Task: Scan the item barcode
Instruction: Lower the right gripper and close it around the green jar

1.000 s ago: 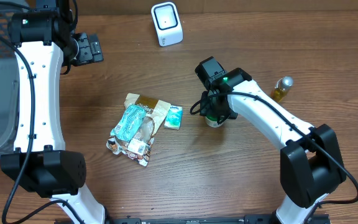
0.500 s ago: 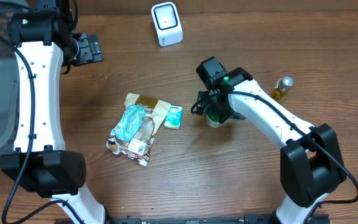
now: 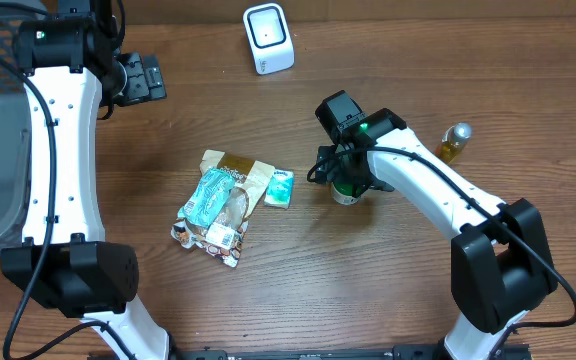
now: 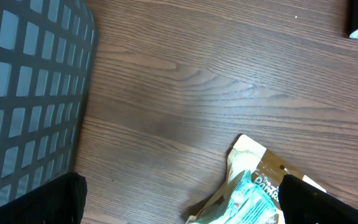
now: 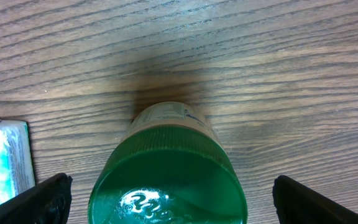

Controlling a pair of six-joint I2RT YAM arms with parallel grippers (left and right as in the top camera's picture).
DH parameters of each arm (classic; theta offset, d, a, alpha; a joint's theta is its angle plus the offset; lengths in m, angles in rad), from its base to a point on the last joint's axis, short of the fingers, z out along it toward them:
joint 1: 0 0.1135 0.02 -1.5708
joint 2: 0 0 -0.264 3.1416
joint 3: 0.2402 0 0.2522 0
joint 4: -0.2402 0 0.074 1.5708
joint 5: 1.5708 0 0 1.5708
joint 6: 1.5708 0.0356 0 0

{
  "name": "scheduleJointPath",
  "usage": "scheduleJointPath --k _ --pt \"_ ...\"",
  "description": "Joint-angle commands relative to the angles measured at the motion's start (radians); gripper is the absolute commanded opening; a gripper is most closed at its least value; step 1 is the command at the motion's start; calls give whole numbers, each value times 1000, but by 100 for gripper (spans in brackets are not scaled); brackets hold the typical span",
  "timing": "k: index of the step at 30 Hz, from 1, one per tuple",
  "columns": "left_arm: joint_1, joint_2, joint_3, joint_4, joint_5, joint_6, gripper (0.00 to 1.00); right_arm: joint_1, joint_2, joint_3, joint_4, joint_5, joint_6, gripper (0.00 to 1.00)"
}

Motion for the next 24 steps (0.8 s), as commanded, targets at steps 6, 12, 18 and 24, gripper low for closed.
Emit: scheduleJointPath --k 6,12,18,24 --pt "3 -16 13 1 -2 -10 100 -3 2 -4 1 14 -5 99" --pt "3 -16 13 1 -2 -10 100 -4 2 -4 1 14 -20 96" --pt "3 -16 13 1 -2 -10 99 -3 2 -4 -1 -3 -50 95" --pt "3 -16 13 1 -2 -10 99 -6 2 -4 1 -8 -50 95"
